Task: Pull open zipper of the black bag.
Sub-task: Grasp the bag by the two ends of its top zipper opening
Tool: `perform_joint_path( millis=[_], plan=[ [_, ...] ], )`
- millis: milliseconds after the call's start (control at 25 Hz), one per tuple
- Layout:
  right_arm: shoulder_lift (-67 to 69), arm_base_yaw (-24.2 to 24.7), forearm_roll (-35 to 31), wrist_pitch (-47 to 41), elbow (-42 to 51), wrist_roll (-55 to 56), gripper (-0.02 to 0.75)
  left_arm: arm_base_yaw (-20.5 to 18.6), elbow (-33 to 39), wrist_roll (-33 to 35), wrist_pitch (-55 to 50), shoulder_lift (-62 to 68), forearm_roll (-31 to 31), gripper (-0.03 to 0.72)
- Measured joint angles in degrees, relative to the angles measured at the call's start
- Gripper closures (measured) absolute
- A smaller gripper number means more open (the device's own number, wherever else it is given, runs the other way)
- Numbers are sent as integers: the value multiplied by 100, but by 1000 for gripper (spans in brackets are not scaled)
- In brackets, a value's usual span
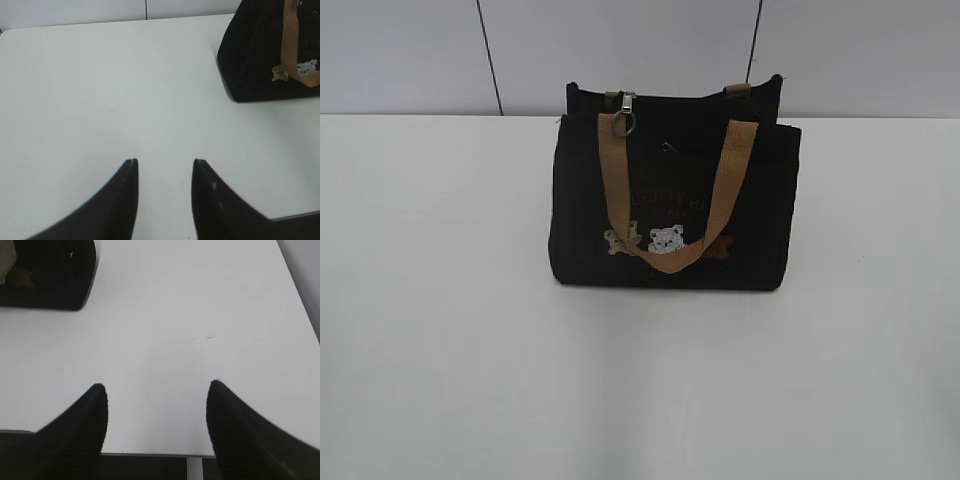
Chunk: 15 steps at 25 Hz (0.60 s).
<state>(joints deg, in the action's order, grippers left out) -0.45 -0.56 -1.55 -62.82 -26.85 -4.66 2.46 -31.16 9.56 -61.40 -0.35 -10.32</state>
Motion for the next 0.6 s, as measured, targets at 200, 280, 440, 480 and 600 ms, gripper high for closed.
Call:
perform_joint_path(
  millis=[200,280,440,480,600],
  plan=[
    [0,0,0,0,0,0,267,0,0,0,0,0,0,419],
    [0,0,0,0,0,0,267,0,0,0,0,0,0,419],
    [0,0,0,0,0,0,267,0,0,0,4,0,-51,419],
    [0,0,0,0,0,0,267,0,0,0,4,14,-62,419],
    [0,0,0,0,0,0,267,0,-74,0,75,389,-235,419]
  ],
)
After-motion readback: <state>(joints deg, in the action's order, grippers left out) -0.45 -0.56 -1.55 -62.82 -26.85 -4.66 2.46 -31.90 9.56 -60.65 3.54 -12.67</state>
